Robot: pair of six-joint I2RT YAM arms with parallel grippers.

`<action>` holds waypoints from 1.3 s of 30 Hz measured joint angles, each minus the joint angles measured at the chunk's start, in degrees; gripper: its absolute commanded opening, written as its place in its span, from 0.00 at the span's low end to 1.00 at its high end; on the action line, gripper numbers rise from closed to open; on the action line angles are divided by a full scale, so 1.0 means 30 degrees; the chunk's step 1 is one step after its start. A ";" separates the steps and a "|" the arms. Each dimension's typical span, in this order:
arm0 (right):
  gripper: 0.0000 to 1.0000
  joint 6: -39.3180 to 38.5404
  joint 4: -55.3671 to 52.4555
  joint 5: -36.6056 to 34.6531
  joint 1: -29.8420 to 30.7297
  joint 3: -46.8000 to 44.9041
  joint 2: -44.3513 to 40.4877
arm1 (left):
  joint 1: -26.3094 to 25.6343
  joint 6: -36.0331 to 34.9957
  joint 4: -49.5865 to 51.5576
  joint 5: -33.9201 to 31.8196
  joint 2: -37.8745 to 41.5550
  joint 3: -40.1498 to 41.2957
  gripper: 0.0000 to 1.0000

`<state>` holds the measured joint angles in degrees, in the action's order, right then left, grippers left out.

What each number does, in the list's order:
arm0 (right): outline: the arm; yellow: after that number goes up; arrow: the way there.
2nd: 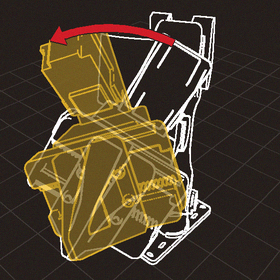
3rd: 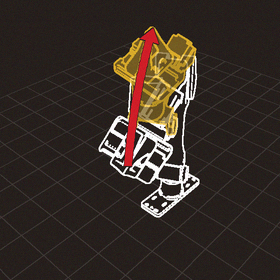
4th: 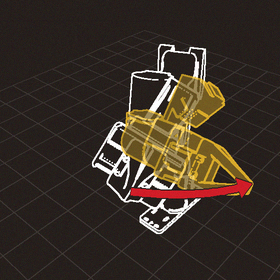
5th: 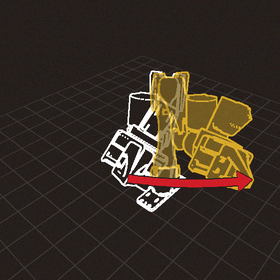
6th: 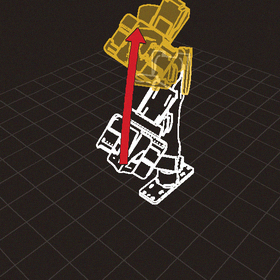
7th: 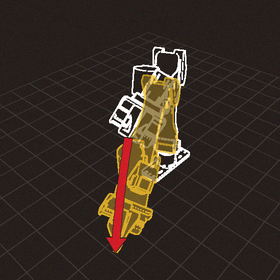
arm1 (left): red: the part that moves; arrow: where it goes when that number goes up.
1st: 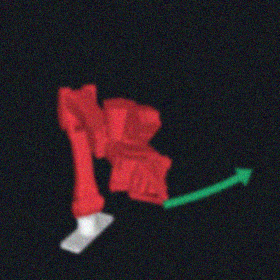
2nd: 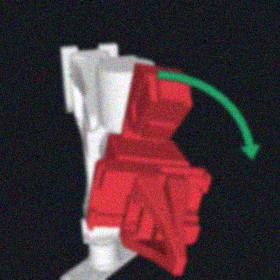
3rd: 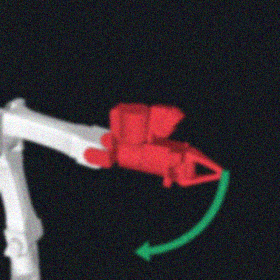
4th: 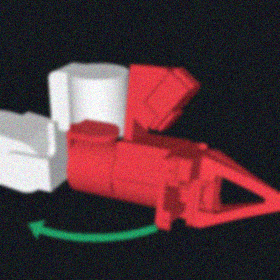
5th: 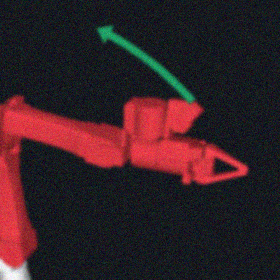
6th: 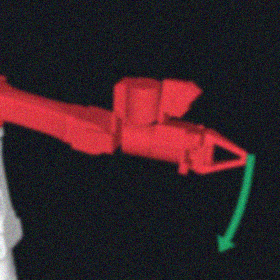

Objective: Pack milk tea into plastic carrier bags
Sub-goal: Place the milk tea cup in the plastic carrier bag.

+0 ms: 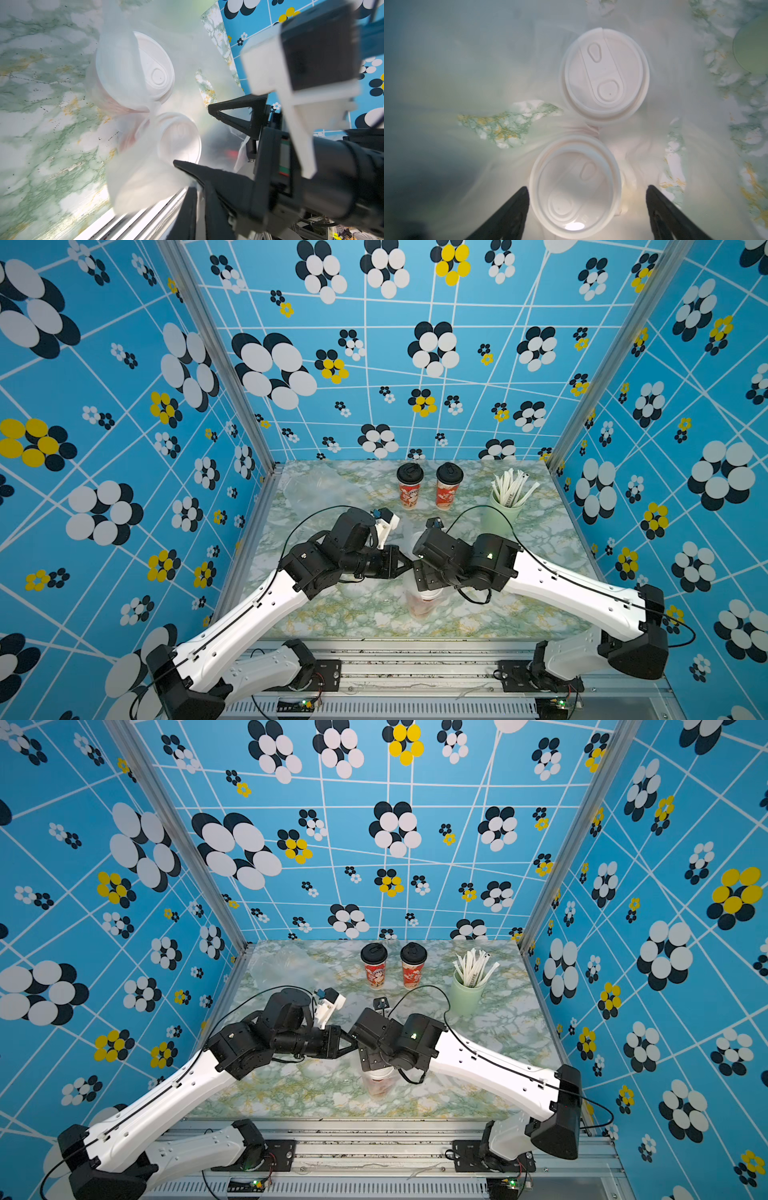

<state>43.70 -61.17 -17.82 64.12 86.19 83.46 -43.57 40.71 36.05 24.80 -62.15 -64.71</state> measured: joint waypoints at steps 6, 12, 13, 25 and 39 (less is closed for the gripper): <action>0.85 -0.0685 -0.0568 0.0204 -0.1093 0.2419 -0.0350 | 0.0175 -0.0634 0.0984 -0.0743 0.0015 -0.1042 0.46; 0.83 -0.1180 -0.1282 0.0277 -0.2856 0.3628 -0.0911 | 0.0976 -0.1464 0.2127 -0.1253 -0.0379 -0.2353 0.55; 0.83 -0.1348 -0.1435 0.0372 -0.3264 0.3636 -0.0998 | 0.1122 -0.1617 0.2193 -0.1231 -0.0619 -0.2601 0.56; 0.76 -0.4182 -0.1486 0.2608 -1.0666 0.3621 -0.1180 | 0.2120 -0.3534 0.3388 -0.1574 -0.3308 -0.4080 0.55; 0.59 -0.7883 -0.0007 0.5778 -1.9649 0.5085 0.1931 | 0.2827 -0.4320 0.3096 -0.0539 -0.4000 -0.4473 0.49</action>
<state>20.05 -61.19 -0.49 5.17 101.45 89.25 -35.09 27.75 45.34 23.18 -74.15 -78.13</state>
